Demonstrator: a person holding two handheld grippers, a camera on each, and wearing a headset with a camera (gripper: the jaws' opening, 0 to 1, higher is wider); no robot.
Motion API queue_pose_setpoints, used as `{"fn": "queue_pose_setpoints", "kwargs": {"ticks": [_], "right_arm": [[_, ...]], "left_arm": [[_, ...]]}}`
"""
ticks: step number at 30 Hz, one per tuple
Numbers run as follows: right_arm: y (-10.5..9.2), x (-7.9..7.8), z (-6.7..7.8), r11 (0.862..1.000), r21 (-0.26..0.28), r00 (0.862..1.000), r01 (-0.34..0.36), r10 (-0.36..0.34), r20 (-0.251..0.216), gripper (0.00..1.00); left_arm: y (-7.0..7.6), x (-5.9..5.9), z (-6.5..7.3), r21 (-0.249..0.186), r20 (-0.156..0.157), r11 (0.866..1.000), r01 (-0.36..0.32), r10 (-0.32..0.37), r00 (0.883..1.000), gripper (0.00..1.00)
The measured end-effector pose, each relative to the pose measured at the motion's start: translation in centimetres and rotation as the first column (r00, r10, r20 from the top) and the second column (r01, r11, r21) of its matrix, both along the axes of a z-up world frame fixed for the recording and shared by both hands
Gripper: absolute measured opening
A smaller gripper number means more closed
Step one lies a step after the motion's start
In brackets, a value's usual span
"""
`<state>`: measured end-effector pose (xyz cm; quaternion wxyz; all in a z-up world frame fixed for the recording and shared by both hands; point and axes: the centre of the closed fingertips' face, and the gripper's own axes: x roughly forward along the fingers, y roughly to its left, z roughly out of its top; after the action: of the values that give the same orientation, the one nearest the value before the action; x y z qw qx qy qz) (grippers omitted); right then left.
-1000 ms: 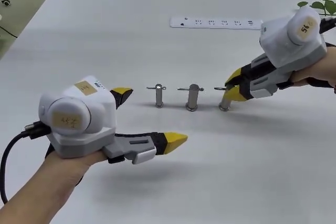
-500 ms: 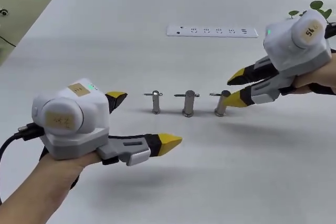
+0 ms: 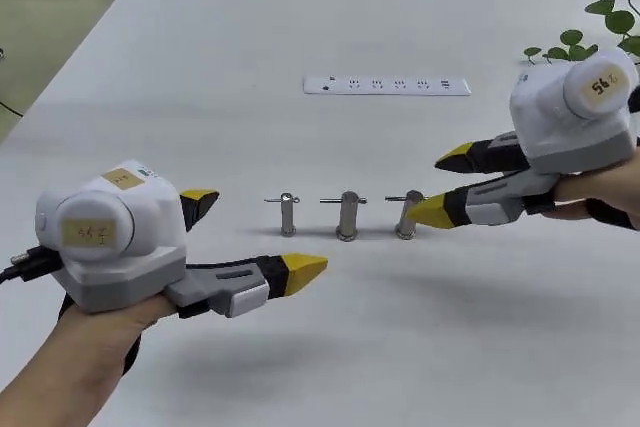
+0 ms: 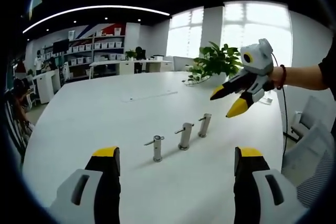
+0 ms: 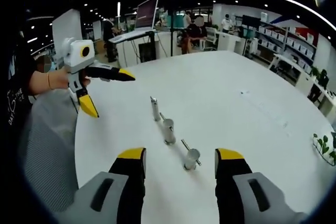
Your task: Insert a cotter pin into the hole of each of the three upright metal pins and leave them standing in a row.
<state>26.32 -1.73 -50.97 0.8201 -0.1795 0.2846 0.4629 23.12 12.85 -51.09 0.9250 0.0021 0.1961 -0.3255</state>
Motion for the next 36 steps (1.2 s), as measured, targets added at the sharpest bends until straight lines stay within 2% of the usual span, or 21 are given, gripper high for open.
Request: {"fn": "queue_pose_setpoints", "kwargs": {"ticks": [3, 4, 7, 8, 11, 14, 16, 17, 20, 24, 28, 32, 36], "right_arm": [[-0.1, -0.6, 0.0, 1.000, 0.003, 0.999, 0.030, -0.030, 0.011, 0.52], [-0.1, -0.8, 0.1, 0.998, 0.019, 0.998, 0.065, -0.065, 0.005, 0.53], [-0.4, -1.4, 0.0, 0.994, 0.030, 0.994, 0.103, -0.104, 0.014, 0.55], [-0.6, -1.4, 0.0, 0.990, 0.048, 0.990, 0.135, -0.136, 0.021, 0.55], [-0.9, -1.6, 0.0, 0.972, 0.096, 0.976, 0.216, -0.216, -0.003, 0.56], [-0.9, -1.9, 0.2, 0.961, 0.122, 0.968, 0.248, -0.251, 0.011, 0.58], [-0.8, -2.1, 0.4, 0.950, 0.146, 0.960, 0.277, -0.280, 0.007, 0.59], [-0.7, -2.2, 0.5, 0.939, 0.168, 0.953, 0.299, -0.304, 0.000, 0.59], [-0.7, -2.5, 0.4, 0.931, 0.177, 0.946, 0.319, -0.325, 0.007, 0.61], [-0.5, -2.8, 0.5, 0.896, 0.238, 0.923, 0.374, -0.384, -0.005, 0.63], [-0.7, -3.4, -0.2, 0.882, 0.248, 0.912, 0.401, -0.409, -0.022, 0.67], [-0.7, -3.9, -0.4, 0.876, 0.261, 0.910, 0.406, -0.414, -0.026, 0.73], [-0.7, -4.1, -0.1, 0.880, 0.257, 0.910, 0.400, -0.415, 0.005, 0.76]], "left_arm": [[0.2, -0.1, 0.0, 0.007, -0.006, 1.000, -0.009, 0.009, 1.000, 0.89], [0.3, -0.1, 0.0, 0.016, -0.009, 1.000, -0.014, 0.014, 1.000, 0.89], [0.5, -0.2, 0.0, 0.027, -0.013, 0.999, -0.026, 0.026, 1.000, 0.89], [0.6, -0.2, 0.0, 0.025, -0.013, 0.999, -0.032, 0.033, 0.999, 0.89], [0.8, -0.2, 0.2, 0.017, -0.014, 0.998, -0.053, 0.053, 0.998, 0.88], [0.9, -0.4, 0.3, 0.022, -0.012, 0.998, -0.061, 0.061, 0.998, 0.88], [0.9, -0.4, 0.3, 0.024, -0.011, 0.997, -0.069, 0.069, 0.998, 0.88], [1.0, -0.4, 0.3, 0.023, -0.010, 0.997, -0.074, 0.075, 0.997, 0.88], [0.9, -0.5, 0.3, 0.023, -0.011, 0.996, -0.082, 0.082, 0.997, 0.88], [0.9, -0.7, 0.1, 0.032, -0.015, 0.996, -0.089, 0.089, 0.996, 0.88], [1.3, -0.8, 0.1, 0.029, -0.016, 0.993, -0.110, 0.111, 0.994, 0.92], [1.5, -1.1, 0.3, 0.026, -0.006, 0.992, -0.122, 0.122, 0.993, 0.94], [1.6, -1.3, 0.3, 0.024, -0.008, 0.992, -0.127, 0.127, 0.992, 0.98]]}}
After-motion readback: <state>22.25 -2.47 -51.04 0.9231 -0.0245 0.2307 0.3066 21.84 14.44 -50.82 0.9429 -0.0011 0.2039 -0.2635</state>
